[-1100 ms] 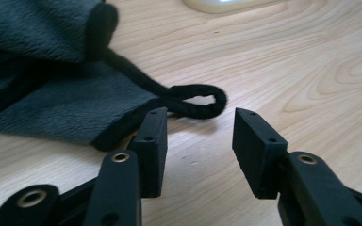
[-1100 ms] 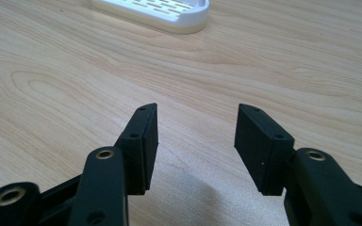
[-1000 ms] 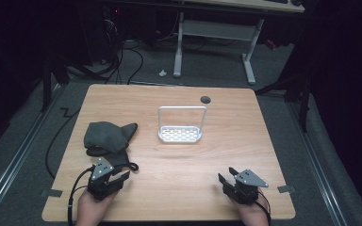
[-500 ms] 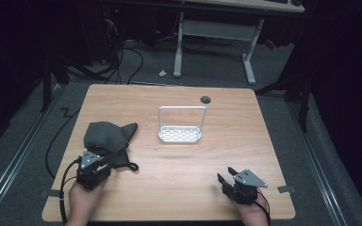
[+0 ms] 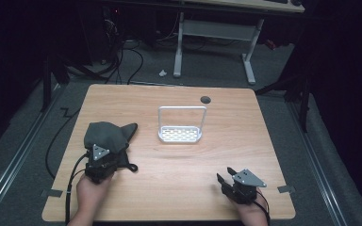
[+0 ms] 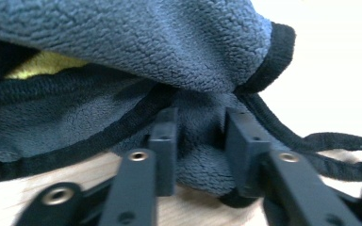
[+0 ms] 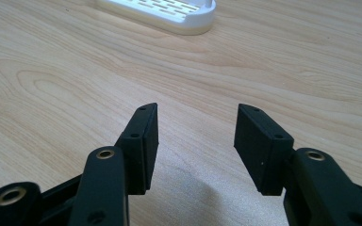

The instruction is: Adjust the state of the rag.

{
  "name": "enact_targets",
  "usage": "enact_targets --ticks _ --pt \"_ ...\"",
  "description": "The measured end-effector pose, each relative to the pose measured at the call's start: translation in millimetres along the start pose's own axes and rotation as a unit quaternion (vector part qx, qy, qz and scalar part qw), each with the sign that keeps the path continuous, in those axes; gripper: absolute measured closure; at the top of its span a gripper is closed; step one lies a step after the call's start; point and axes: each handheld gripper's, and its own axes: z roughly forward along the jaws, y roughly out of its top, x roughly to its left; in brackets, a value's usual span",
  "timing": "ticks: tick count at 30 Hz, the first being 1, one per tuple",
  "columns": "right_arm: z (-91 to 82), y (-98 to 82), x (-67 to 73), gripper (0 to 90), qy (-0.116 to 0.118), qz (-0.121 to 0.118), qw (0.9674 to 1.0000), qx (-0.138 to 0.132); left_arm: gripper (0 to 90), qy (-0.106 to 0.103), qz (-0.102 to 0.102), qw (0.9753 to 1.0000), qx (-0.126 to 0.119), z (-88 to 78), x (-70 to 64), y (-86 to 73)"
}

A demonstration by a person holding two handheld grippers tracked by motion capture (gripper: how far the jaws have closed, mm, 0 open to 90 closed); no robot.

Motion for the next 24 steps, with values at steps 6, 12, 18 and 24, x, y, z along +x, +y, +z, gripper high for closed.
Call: enact_targets --ticks 6,12,18,24 --pt "-0.1 0.2 1.5 50.5 0.002 -0.001 1.0 0.001 74.6 -0.008 0.027 0.9996 0.005 -4.3 -16.2 -2.5" --pt "-0.6 0.0 -0.2 50.5 0.001 -0.001 1.0 0.0 75.0 -0.039 0.07 0.9967 0.012 -9.7 -49.7 -4.7" --pt "-0.8 -0.1 -0.1 50.5 0.004 -0.001 1.0 0.0 74.6 -0.097 0.106 0.9895 0.013 -12.7 -94.2 -6.4" --pt "0.7 0.0 3.3 50.3 0.011 -0.007 0.9999 0.003 74.3 -0.153 0.136 0.9789 0.011 -14.6 -137.3 -8.5"
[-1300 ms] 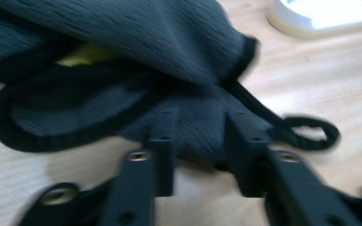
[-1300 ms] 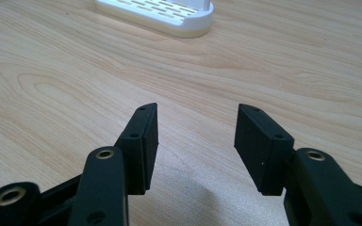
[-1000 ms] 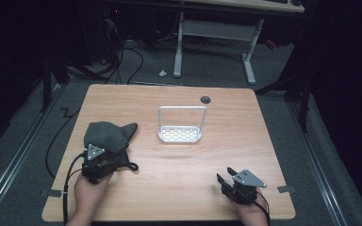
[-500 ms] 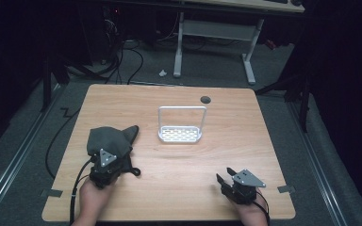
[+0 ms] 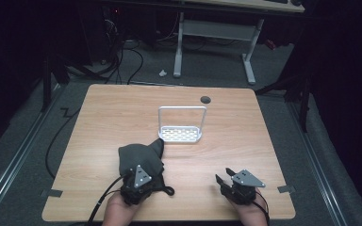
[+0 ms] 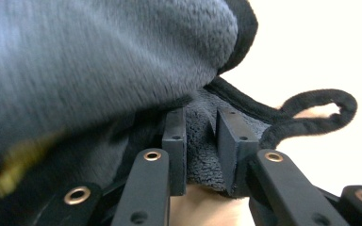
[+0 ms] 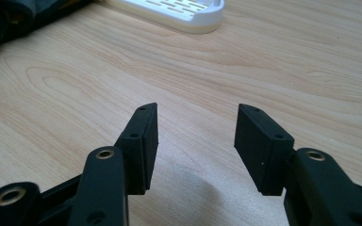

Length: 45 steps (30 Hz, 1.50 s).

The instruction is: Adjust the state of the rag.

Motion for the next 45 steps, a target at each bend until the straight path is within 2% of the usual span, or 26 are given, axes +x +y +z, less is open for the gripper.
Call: enact_targets --ticks 5,8,11,15,18,20,22,25,27,28,29,31,32,33,35,36,38,39,45 --pt "2.2 0.7 3.4 50.1 0.006 -0.003 1.0 0.003 73.8 -0.035 0.022 0.9991 -0.002 4.4 -26.0 3.6" --pt "3.1 1.2 5.7 49.8 0.008 -0.005 0.9999 0.005 72.5 -0.047 0.032 0.9984 -0.003 5.8 -33.6 5.2" --pt "3.7 1.5 7.8 49.6 0.012 -0.007 0.9999 0.004 69.1 -0.058 0.022 0.9981 -0.005 4.3 -31.8 5.9" --pt "3.7 4.0 13.3 48.8 0.021 -0.009 0.9997 0.0 64.3 -0.065 -0.001 0.9976 -0.021 -5.6 -23.6 5.3" --pt "3.7 8.2 23.1 47.9 0.033 -0.015 0.9993 -0.009 61.4 -0.059 -0.006 0.9976 -0.035 -16.0 -17.4 3.4" --pt "3.8 13.1 33.2 47.0 0.048 -0.02 0.9985 -0.017 59.9 -0.059 -0.017 0.997 -0.046 -23.2 -11.4 1.6" --pt "4.4 19.2 45.5 46.4 0.065 -0.033 0.9969 -0.029 59.2 -0.048 -0.026 0.9972 -0.05 -28.3 -5.7 -1.4" --pt "7.5 30.1 64.9 45.2 0.104 -0.038 0.9928 -0.044 59.2 -0.033 -0.037 0.9977 -0.047 -32.0 0.0 -9.0" --pt "10.9 37.0 77.6 44.9 0.124 -0.05 0.9898 -0.05 59.2 -0.022 -0.039 0.998 -0.044 -33.3 2.3 -13.7" --pt "10.9 37.0 77.6 44.9 0.124 -0.05 0.9898 -0.05 59.2 -0.022 -0.039 0.998 -0.044 -33.3 2.3 -13.7" --pt "15.7 43.3 91.2 44.9 0.143 -0.066 0.9863 -0.052 59.2 -0.013 -0.044 0.9981 -0.042 -34.2 4.8 -17.4" --pt "21.0 46.4 100.4 45.1 0.154 -0.08 0.9836 -0.05 59.1 -0.006 -0.05 0.998 -0.038 -34.4 7.3 -20.8" --pt "21.0 46.4 100.4 45.1 0.154 -0.08 0.9836 -0.05 58.9 -0.006 -0.05 0.998 -0.038 -34.4 7.3 -20.8" --pt "28.8 48.8 108.7 46.9 0.152 -0.101 0.9826 -0.036 58.8 0.001 -0.055 0.9978 -0.037 -34.6 8.6 -23.8" --pt "34.7 50.2 110.9 49.1 0.156 -0.103 0.9821 -0.025 58.4 0.005 -0.059 0.9976 -0.035 -35.1 10.6 -26.2" --pt "36.9 50.7 111.1 57.7 0.159 -0.103 0.9817 -0.021 58.1 0.007 -0.064 0.9973 -0.035 -34.7 11.8 -27.0" --pt "36.5 51.1 111.7 78.3 0.142 -0.113 0.9832 -0.025 57.4 0.007 -0.071 0.9968 -0.037 -34.1 13.2 -27.9" --pt "35.2 52.3 110.9 82.4 0.137 -0.112 0.9837 -0.03 57.0 0.009 -0.07 0.9968 -0.036 -33.6 13.3 -28.0" --pt "20.7 60.0 101.5 83.8 0.125 -0.098 0.9847 -0.071 54.4 0.015 -0.066 0.9971 -0.035 -31.6 13.3 -27.9"
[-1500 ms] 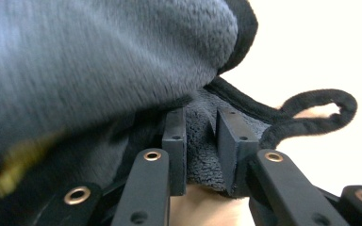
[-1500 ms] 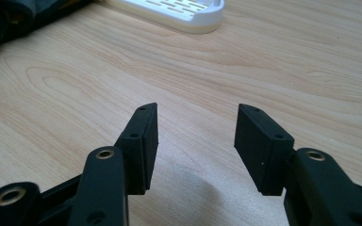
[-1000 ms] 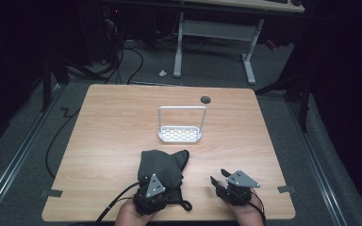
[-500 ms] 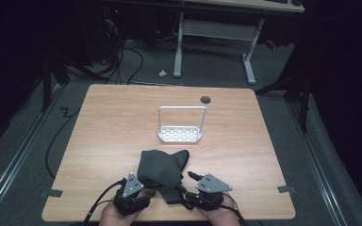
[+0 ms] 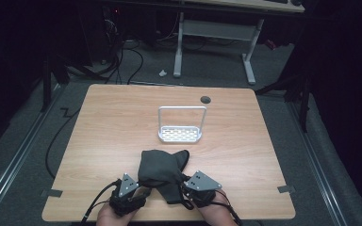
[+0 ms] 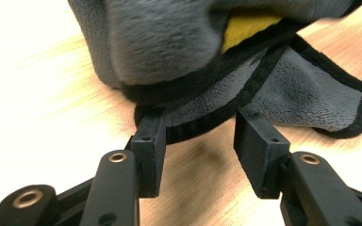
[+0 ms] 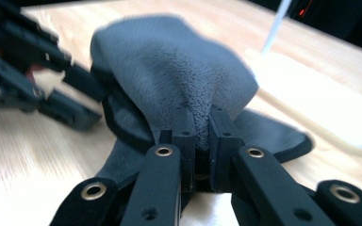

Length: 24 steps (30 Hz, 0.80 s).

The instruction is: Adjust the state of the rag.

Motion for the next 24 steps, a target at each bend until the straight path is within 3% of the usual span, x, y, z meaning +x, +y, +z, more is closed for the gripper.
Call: enact_targets --ticks 7,12,15,18,19,21,24 --pt "-23.1 -2.7 -23.7 83.7 -0.041 0.033 0.9981 -0.033 49.6 -0.005 0.0 0.9999 -0.012 1.2 0.5 7.3" --pt "-43.1 -6.9 -35.0 83.6 -0.068 0.054 0.995 -0.049 46.7 -0.035 0.007 0.9992 -0.019 14.4 -4.4 19.7" --pt "-52.4 -9.5 -36.8 83.5 -0.077 0.062 0.9936 -0.054 47.9 -0.067 0.008 0.9976 -0.015 26.4 -10.3 27.2" --pt "-56.4 -11.3 -36.5 83.5 -0.08 0.063 0.9933 -0.055 50.3 -0.081 0.004 0.9965 -0.019 32.8 -12.1 31.8" --pt "-60.2 -13.6 -34.8 83.4 -0.084 0.065 0.993 -0.052 52.4 -0.09 -0.011 0.9957 -0.019 38.1 -11.1 35.2" --pt "-63.7 -16.0 -33.6 83.3 -0.09 0.064 0.9925 -0.052 52.4 -0.098 -0.018 0.9949 -0.014 41.2 -10.9 36.7" --pt "-68.0 -19.0 -33.9 83.2 -0.098 0.069 0.9915 -0.049 50.2 -0.105 -0.02 0.9942 -0.011 42.0 -15.2 36.6"
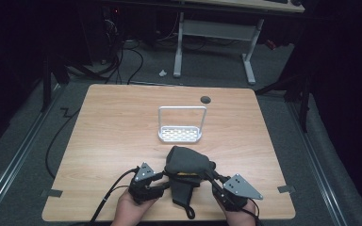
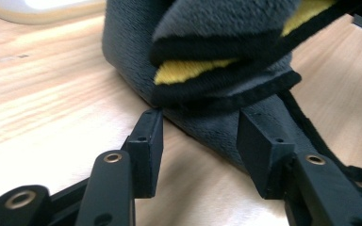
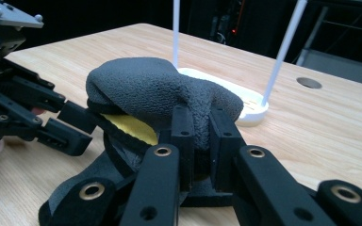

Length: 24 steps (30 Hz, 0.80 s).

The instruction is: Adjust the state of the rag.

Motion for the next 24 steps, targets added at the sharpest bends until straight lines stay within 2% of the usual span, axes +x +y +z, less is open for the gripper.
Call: enact_targets --ticks 1,5,7,8,9,10,14,15,16,17,18,19,20,21,22,23,24 --pt "-0.5 -0.6 -0.6 83.2 -0.002 0.001 1.0 -0.001 48.6 -0.018 -0.002 0.9998 0.004 3.3 -6.8 -0.2" --pt "-0.1 -1.4 -0.3 83.1 -0.003 0.002 1.0 0.001 42.9 -0.003 0.05 0.9987 0.007 5.5 -31.7 -3.1" --pt "0.6 -1.4 0.3 83.1 -0.003 -0.001 1.0 0.003 43.2 -0.009 0.066 0.9978 0.004 4.4 -42.6 -4.1" --pt "0.6 -1.4 0.3 83.1 -0.003 -0.001 1.0 0.003 43.3 -0.009 0.066 0.9978 0.004 4.4 -42.6 -4.1" --pt "2.1 -1.7 1.3 83.1 0.0 -0.001 1.0 0.004 43.1 -0.015 0.084 0.9962 0.011 8.0 -52.5 -3.9" --pt "3.2 -1.6 2.1 83.1 0.002 -0.003 1.0 0.004 42.8 -0.013 0.092 0.9955 0.016 10.7 -55.7 -3.8" --pt "6.5 -1.7 5.5 83.1 0.008 -0.01 0.9999 0.006 45.1 -0.022 0.093 0.9948 0.035 19.7 -58.0 -4.9" --pt "6.9 -2.0 6.2 83.1 0.01 -0.008 0.9999 0.008 48.2 -0.009 0.112 0.992 0.056 25.7 -60.3 -7.2" --pt "7.3 -2.2 6.3 83.1 0.012 -0.011 0.9998 0.009 51.2 0.003 0.125 0.9907 0.052 25.9 -61.3 -8.4" --pt "7.4 -2.5 6.6 83.1 0.011 -0.01 0.9998 0.011 59.6 0.016 0.136 0.9892 0.053 25.2 -61.2 -8.9" --pt "7.4 -2.5 6.6 83.1 0.011 -0.01 0.9998 0.011 67.7 0.016 0.136 0.9892 0.053 25.2 -61.2 -8.9" --pt "8.2 -3.1 6.7 83.1 0.01 -0.01 0.9998 0.012 76.2 0.017 0.128 0.9903 0.051 22.9 -55.1 -8.2" --pt "8.3 -3.2 6.4 83.1 0.008 -0.011 0.9998 0.014 79.9 0.017 0.128 0.9903 0.051 22.9 -55.1 -8.2" --pt "8.3 -3.2 6.4 83.1 0.008 -0.011 0.9998 0.014 79.9 0.012 0.115 0.992 0.05 21.0 -50.4 -7.6" --pt "8.0 -3.6 3.4 83.1 0.001 -0.011 0.9998 0.016 82.5 0.015 0.098 0.9938 0.05 15.1 -40.0 -7.1" --pt "7.0 -4.2 0.4 83.2 -0.004 -0.009 0.9998 0.014 83.0 0.02 0.092 0.9943 0.049 10.9 -34.1 -7.5" --pt "5.3 -5.2 -3.3 83.2 -0.014 -0.008 0.9997 0.016 83.3 0.02 0.092 0.9943 0.049 10.9 -34.1 -7.5"
